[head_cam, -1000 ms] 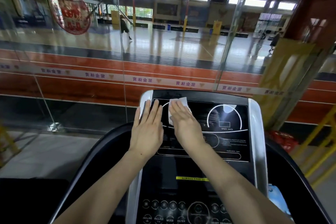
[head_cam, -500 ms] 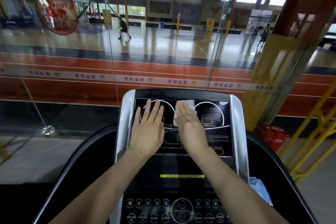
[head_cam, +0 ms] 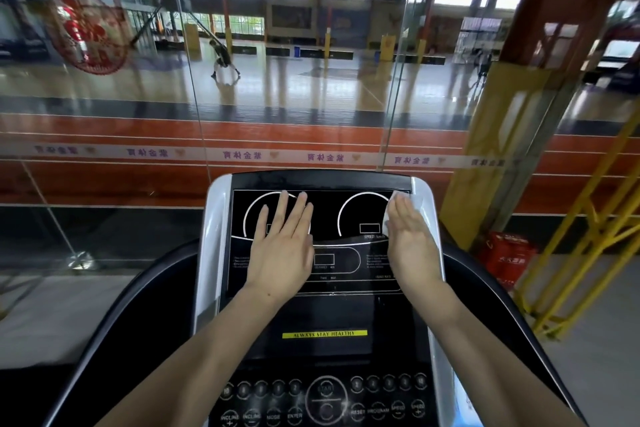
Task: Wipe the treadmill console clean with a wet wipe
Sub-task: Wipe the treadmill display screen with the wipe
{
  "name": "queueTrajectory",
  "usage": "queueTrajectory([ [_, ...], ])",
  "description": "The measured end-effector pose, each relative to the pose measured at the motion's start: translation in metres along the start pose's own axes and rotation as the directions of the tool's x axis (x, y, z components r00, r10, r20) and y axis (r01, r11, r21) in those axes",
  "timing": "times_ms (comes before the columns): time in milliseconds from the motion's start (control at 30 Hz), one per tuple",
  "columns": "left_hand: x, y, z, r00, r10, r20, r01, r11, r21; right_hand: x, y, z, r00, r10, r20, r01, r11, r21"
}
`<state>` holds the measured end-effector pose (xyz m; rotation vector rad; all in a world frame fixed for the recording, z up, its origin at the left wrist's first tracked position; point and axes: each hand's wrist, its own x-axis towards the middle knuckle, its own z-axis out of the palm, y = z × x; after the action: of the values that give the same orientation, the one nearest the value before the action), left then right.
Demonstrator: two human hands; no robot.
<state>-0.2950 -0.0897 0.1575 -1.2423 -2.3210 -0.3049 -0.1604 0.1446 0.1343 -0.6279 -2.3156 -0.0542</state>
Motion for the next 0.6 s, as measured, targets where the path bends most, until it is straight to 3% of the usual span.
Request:
queueTrajectory([
  [100,0.004,0.004,0.000,1.000,0.006,0.005,-0.006,1.000,0.004,0.012,0.002,-0.009,0.999,-0.032,-0.034,0.027,0.990,-0.136],
  [233,0.005,0.015,0.001,1.000,0.020,0.012,-0.020,1.000,0.004,-0.009,0.008,-0.009,0.999,-0.029,-0.032,0.022,0.980,-0.195],
  [367,0.004,0.019,0.002,1.000,0.028,0.009,-0.029,0.999,0.015,-0.030,0.007,-0.013,1.000,-0.025,0.001,0.025,0.981,-0.193],
  [600,0.002,0.023,0.002,0.999,0.039,0.020,-0.039,0.999,0.029,0.007,-0.013,-0.010,0.999,0.054,-0.004,-0.054,0.983,-0.176],
])
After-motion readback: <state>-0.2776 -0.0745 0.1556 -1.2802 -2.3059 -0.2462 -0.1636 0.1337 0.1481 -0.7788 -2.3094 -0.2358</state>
